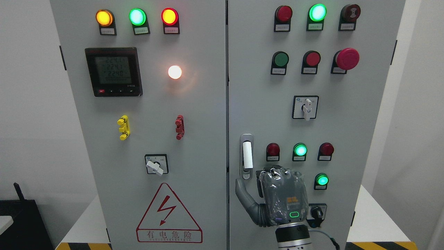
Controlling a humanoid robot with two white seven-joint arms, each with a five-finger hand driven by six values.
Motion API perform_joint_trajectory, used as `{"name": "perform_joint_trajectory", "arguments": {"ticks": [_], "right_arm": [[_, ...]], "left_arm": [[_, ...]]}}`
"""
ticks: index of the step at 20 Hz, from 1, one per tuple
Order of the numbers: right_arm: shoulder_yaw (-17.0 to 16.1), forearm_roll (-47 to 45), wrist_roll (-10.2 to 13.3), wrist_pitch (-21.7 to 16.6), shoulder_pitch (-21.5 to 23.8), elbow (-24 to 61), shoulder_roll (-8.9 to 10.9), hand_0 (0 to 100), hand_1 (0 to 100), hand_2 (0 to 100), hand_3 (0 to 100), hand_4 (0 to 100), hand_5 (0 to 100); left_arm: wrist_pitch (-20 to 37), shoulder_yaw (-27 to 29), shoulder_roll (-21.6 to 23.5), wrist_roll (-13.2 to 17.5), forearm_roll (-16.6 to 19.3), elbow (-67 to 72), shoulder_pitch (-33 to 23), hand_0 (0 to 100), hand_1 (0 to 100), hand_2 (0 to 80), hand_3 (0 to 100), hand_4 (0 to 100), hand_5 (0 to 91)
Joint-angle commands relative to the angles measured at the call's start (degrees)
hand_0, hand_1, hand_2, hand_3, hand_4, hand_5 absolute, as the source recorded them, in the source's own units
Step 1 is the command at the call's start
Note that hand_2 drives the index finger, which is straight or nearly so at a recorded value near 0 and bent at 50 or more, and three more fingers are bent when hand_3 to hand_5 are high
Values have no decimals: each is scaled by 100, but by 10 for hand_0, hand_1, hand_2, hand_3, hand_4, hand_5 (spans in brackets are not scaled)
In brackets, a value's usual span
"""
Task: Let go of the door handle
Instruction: 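Lift the right hand up along the handle to its grip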
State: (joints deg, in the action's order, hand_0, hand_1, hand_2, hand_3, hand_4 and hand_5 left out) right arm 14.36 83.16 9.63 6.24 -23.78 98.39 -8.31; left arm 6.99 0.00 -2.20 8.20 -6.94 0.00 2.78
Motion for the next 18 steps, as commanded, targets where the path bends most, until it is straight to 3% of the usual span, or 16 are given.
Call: {"name": "perform_joint_trajectory", "arguments": {"ticks": [1,18], "right_arm": [[-12,-2,-14,9,-75,-92,-4,393,15,991,1000,914,919],[-73,-2,-14,70,-268,-242,5,370,41,988,1000,914,919]], "left_arm": [[-5,62,0,-2,0,97,-6,120,389,0,0,0,0],[-5,62,-9,-2,0,97,3,120,389,0,0,0,0]]}}
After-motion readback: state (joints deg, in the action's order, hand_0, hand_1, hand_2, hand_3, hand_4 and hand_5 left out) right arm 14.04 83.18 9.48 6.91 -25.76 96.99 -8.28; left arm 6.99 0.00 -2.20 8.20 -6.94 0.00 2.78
